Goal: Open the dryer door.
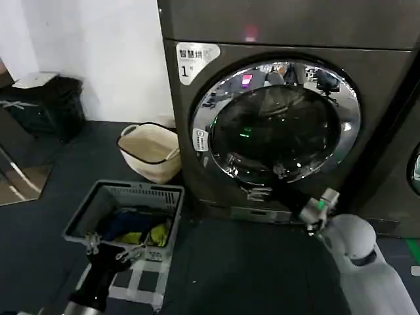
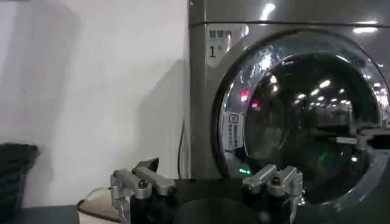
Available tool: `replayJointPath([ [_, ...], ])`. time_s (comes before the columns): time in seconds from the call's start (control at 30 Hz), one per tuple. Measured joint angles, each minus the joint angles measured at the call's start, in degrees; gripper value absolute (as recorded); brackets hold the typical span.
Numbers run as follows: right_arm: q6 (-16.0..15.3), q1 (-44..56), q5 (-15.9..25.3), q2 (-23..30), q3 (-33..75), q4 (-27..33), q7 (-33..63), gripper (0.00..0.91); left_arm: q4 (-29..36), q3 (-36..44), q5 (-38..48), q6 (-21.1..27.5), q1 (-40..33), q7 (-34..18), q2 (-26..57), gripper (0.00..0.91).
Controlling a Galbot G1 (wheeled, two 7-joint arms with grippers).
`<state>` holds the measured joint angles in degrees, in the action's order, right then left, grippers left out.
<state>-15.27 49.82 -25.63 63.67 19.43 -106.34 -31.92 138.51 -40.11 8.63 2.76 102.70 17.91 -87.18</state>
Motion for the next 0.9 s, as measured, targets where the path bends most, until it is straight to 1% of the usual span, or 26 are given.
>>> replayJointPath([
  [0.2, 0.66, -4.41, 0.06, 1.0, -2.93, 4.12, -1.0, 0.907, 0.02, -0.02, -0.97, -0.1, 0.31, 0.06, -0.16, 0.907],
  [0.27, 0.34, -5.9, 0.13, 1.28, -3.79, 5.74, -1.21, 0.907, 0.03, -0.38, -1.6, -0.31, 0.37, 0.06, -0.15, 0.907],
  [0.47, 0.3, -10.23, 0.62, 2.02, -5.93, 10.34, -1.84, 0.907, 0.47, -0.95, -0.84, 0.0, 0.38, 0.79, -0.06, 0.907],
  [0.53, 0.79, -11.65, 0.74, 2.26, -6.66, 11.71, -1.86, 0.907, 0.65, -0.91, -0.74, 0.08, 0.36, 0.99, -0.15, 0.907],
  [0.63, 1.94, -13.38, 0.83, 2.64, -7.56, 13.49, -1.9, 0.907, 0.87, -0.84, -0.65, 0.15, 0.33, 1.14, -0.19, 0.907],
  [0.9, 2.27, -16.96, 2.07, 4.0, -9.89, 16.67, -1.86, 0.907, 0.71, -0.73, -0.26, 0.39, 0.05, 1.48, -0.27, 0.907],
])
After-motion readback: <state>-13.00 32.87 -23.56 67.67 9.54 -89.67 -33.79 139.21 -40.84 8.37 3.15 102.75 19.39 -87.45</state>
